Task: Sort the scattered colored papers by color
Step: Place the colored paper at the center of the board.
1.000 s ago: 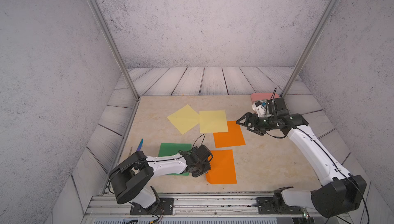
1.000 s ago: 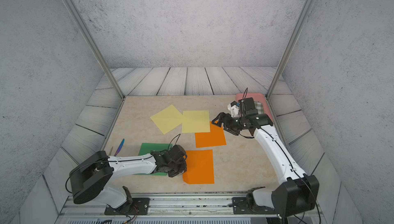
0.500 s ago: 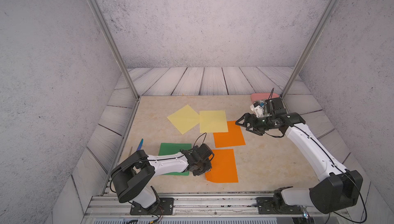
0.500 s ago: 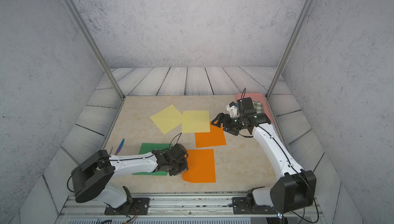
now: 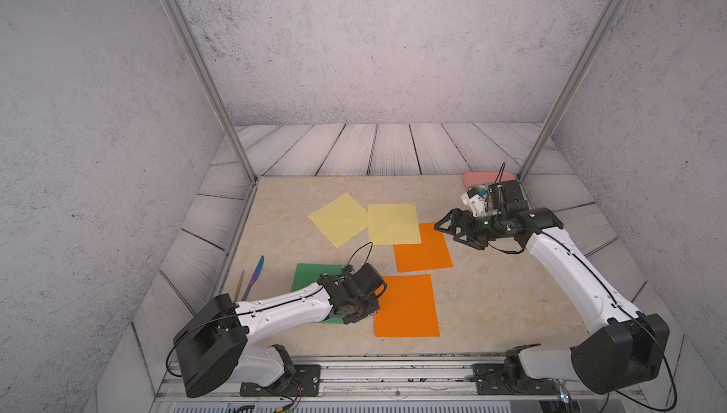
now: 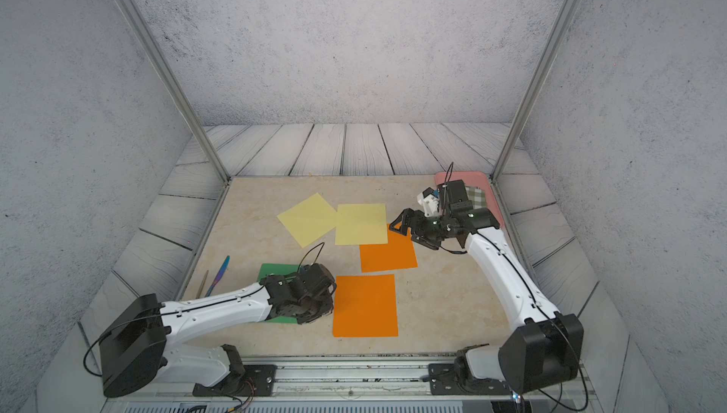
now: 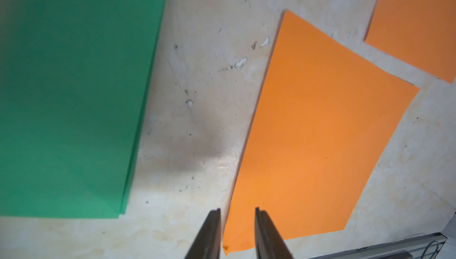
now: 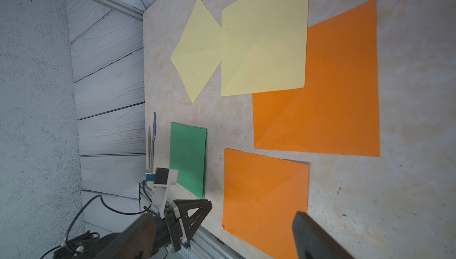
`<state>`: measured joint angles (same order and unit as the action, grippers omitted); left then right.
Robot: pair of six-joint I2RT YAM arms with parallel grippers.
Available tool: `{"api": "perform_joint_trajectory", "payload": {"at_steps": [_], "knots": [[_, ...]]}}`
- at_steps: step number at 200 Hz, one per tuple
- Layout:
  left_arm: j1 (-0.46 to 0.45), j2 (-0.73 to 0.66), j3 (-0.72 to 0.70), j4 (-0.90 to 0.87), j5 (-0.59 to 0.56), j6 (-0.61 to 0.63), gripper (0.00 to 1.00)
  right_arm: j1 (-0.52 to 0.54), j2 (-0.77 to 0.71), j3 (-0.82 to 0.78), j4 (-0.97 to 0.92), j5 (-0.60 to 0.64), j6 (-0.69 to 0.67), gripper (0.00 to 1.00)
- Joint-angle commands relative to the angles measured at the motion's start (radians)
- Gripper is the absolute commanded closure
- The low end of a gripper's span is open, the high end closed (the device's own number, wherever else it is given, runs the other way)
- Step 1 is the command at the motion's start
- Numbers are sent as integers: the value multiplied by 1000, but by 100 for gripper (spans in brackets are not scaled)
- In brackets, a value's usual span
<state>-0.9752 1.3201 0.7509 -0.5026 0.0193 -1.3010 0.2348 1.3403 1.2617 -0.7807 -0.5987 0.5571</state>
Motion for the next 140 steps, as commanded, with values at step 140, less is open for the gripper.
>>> {"api": "perform_joint_trajectory", "payload": {"at_steps": [140], "knots": [[320, 399, 562, -47, 304, 464, 54, 30, 512, 68, 7, 80, -68, 14]]}}
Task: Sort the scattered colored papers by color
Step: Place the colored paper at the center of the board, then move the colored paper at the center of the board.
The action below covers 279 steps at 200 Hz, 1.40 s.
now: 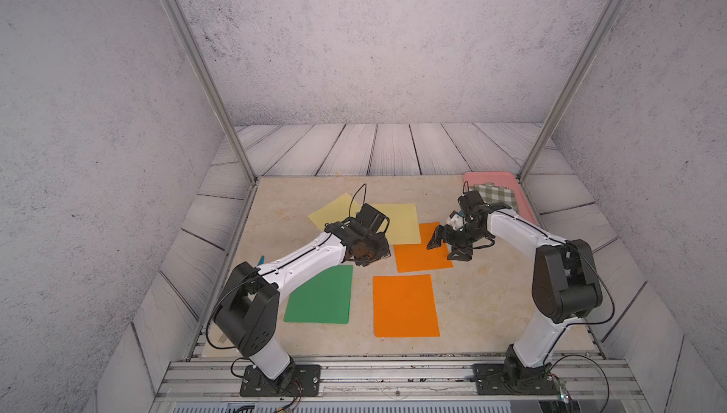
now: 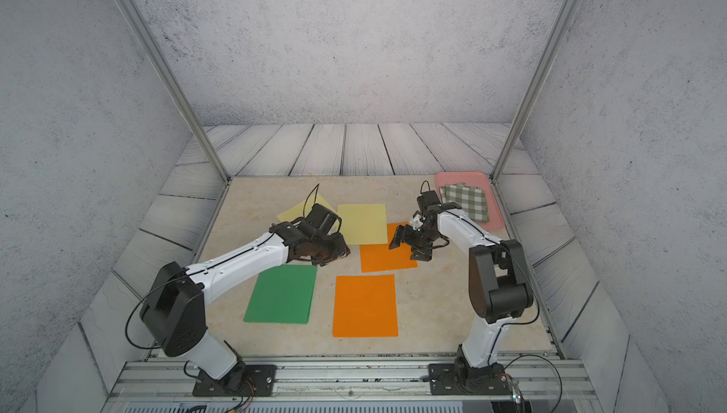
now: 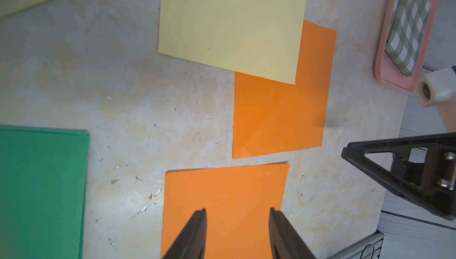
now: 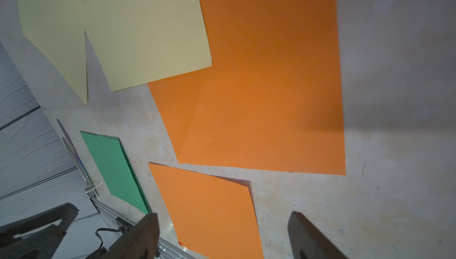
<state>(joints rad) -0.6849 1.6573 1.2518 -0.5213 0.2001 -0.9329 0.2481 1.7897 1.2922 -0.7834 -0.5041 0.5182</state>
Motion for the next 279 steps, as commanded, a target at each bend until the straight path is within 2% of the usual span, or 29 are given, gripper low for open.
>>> {"api": "perform_joint_trajectory", "payload": {"at_steps": [1, 43, 132, 214, 279], "knots": [[31, 64, 63, -28, 126, 97, 54, 17, 64, 38, 10, -14, -29, 14], [61, 130, 131, -57, 190, 159, 54, 30, 145, 36, 58, 7, -8, 13], [85, 131, 101, -49, 217, 168, 52, 15, 189, -44, 110, 71, 0, 11], [86, 151, 86, -37, 243, 179, 52, -84, 133, -187, 150, 86, 21, 8], [93, 234, 143, -12, 316, 201, 52, -94, 76, -162, 3, 190, 49, 7]]}}
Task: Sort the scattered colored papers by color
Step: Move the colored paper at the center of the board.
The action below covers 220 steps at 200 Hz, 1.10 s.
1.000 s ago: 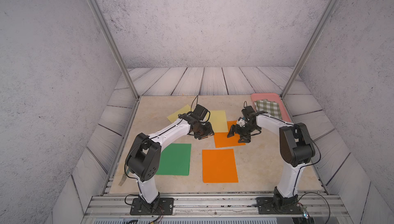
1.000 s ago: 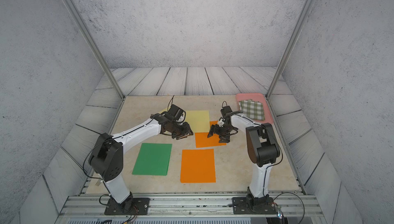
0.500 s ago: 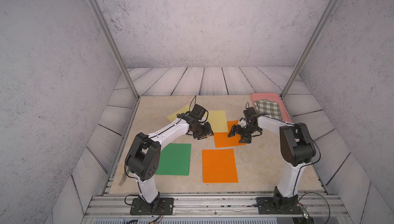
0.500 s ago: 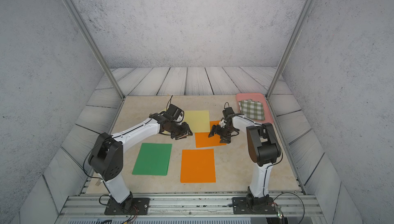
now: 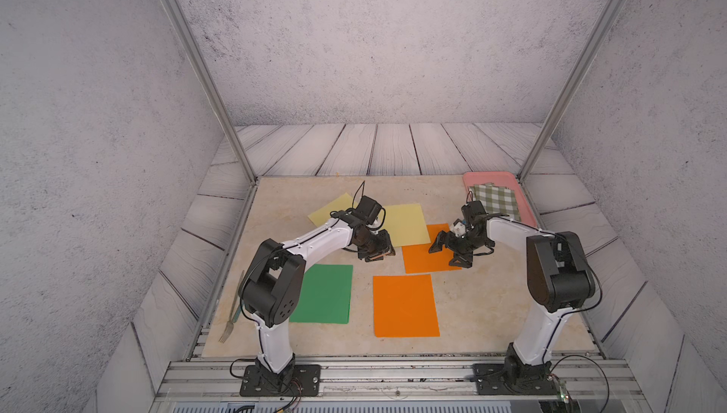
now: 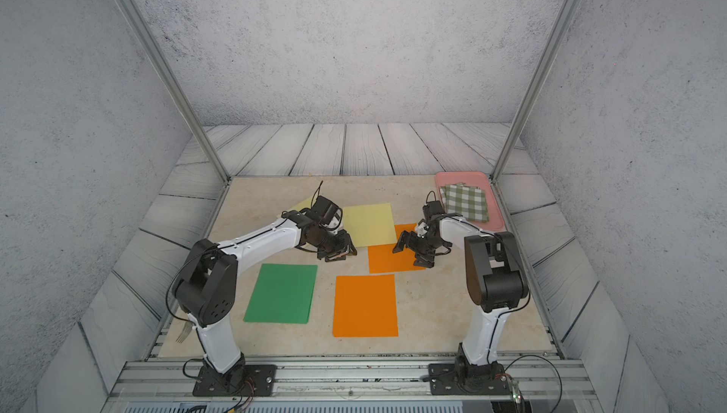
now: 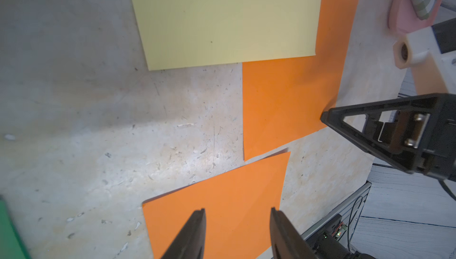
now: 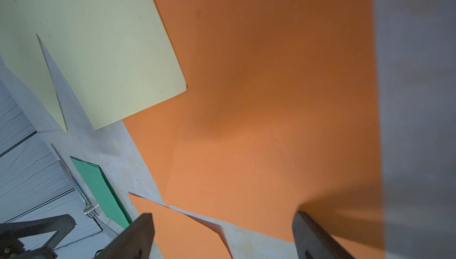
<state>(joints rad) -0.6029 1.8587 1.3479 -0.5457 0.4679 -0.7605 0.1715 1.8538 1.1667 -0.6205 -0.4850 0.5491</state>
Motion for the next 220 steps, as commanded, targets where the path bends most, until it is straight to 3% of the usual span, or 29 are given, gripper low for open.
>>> {"api": "perform_joint_trajectory", "payload": {"at_steps": [1, 103, 220], "knots": [[12, 35, 50, 13, 51, 29, 52, -17, 11, -36, -161, 173, 19, 7], [21, 378, 417, 3, 228, 83, 51, -21, 25, 10, -217, 187, 29, 8], [110, 560, 517, 18, 246, 43, 52, -21, 141, 157, -254, 168, 24, 8]]}}
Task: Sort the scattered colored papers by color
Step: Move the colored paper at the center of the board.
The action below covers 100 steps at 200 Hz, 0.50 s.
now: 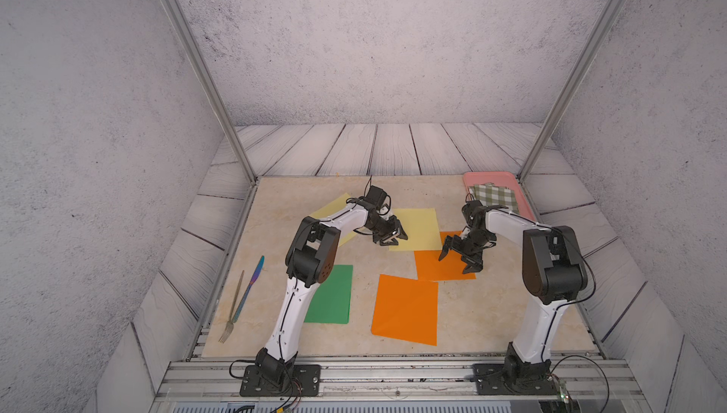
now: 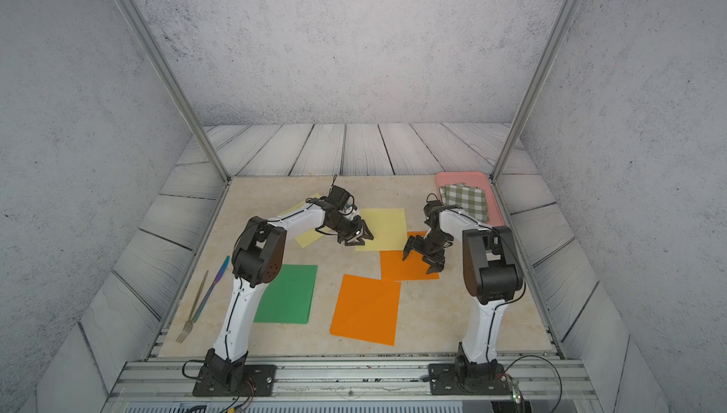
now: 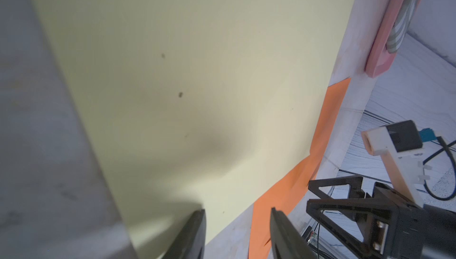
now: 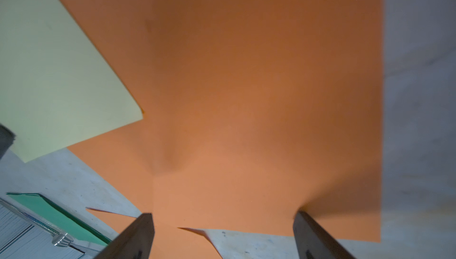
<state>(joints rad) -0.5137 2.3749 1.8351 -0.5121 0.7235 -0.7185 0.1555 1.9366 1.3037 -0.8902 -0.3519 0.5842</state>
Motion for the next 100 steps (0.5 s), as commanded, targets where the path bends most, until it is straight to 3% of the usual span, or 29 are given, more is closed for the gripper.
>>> {"api": "perform_joint_trajectory", "payload": {"at_steps": [1, 100], "knots": [[22, 44, 31, -16, -11, 1, 52, -5, 59, 22, 14, 35, -11, 8], [175, 71, 28, -48, -62, 22, 52, -5, 88, 53, 1, 32, -15, 7]]}}
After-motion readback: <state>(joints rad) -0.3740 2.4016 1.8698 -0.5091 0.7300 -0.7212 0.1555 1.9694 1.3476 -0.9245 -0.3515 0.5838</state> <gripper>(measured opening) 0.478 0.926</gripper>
